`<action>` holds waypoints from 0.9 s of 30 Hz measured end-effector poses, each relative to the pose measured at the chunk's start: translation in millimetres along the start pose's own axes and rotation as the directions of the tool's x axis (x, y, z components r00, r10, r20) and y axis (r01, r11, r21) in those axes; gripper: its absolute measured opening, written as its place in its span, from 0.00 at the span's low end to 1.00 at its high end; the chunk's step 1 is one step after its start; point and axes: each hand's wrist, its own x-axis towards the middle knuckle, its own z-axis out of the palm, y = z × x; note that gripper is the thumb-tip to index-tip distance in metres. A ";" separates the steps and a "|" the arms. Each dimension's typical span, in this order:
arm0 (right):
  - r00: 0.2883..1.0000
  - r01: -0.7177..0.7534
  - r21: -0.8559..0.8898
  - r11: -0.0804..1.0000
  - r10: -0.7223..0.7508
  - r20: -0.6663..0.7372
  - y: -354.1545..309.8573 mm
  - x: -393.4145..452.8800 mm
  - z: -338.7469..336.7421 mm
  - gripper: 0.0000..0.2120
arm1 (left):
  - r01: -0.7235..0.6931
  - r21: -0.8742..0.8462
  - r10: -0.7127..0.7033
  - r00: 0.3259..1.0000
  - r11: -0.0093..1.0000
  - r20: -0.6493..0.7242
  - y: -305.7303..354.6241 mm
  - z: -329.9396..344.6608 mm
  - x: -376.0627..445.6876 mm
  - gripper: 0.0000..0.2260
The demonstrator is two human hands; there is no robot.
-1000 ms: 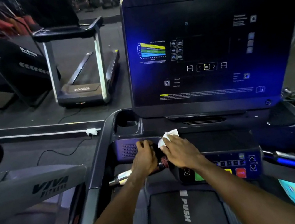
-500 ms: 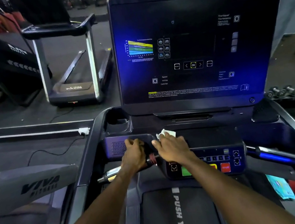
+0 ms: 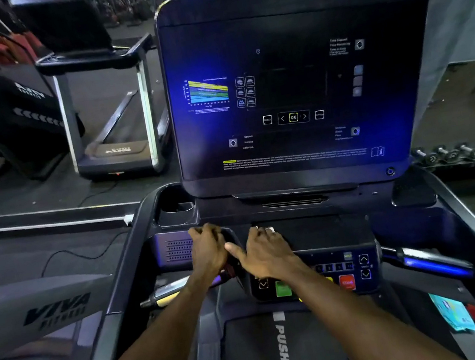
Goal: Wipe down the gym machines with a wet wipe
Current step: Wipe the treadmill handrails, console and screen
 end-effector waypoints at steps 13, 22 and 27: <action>0.993 -0.066 0.120 0.991 0.053 0.108 23.8 29.0 -1.3 0.47 | 0.223 -0.136 -0.226 0.974 0.965 -0.012 42.0 33.8 -9.6 0.12; 0.997 -0.043 0.125 0.991 0.035 0.067 91.2 13.9 -9.1 0.41 | 0.333 0.024 -0.334 0.942 0.943 0.025 61.0 32.4 -5.0 0.11; 0.953 -0.282 -0.081 0.956 0.288 0.091 118.3 -2.2 -16.4 0.47 | 0.380 0.128 -0.382 0.924 0.916 -0.006 79.0 45.0 -12.9 0.15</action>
